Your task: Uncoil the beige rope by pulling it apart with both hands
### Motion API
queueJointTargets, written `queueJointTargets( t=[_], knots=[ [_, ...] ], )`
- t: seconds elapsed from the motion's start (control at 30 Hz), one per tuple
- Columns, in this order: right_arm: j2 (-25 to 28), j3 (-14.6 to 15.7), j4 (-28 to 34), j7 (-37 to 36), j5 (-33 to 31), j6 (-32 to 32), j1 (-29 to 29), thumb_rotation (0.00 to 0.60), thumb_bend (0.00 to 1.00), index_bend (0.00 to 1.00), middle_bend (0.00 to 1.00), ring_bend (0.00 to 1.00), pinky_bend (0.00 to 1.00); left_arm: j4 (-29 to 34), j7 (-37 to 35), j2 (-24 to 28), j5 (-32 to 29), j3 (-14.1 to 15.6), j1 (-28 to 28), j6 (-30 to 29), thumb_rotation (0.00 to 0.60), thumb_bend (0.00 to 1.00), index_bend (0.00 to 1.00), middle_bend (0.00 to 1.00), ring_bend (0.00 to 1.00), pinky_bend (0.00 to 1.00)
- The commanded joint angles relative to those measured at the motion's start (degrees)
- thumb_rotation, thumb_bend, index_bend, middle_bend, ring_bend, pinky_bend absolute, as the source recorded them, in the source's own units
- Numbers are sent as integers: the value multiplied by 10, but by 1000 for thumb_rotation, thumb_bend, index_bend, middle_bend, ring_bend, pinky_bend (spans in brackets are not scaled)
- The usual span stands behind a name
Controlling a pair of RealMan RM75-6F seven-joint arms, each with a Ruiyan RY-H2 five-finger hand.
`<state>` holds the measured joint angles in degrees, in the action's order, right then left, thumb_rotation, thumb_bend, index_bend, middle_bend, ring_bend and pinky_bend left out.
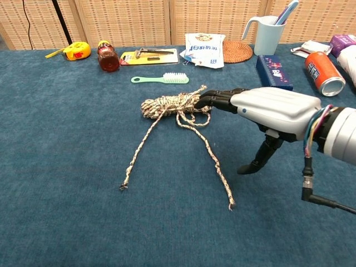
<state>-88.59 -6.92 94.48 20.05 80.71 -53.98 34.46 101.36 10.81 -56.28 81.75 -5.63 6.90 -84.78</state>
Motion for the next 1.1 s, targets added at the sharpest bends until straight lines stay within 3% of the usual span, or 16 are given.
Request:
queueJointTargets(
  t=[0.03,0.53,1.1],
  knots=[
    [-18,-5,-4,25,-23,4,9,600,117,51,0,0,0,-2,-3,1,-1,1,-1,0,600,291,270,207,141,33],
    [-74,-17,-16,100,-98,12,47,600,116,45,0,0,0,-14,-18,-1,-7,6,-3,7,600,291,259,204,141,33],
    [-112,-13,-57,146,-136,-6,65,600,115,45,0,0,0,-19,-23,-3,-8,9,-2,12,600,290,253,199,140,33]
  ],
)
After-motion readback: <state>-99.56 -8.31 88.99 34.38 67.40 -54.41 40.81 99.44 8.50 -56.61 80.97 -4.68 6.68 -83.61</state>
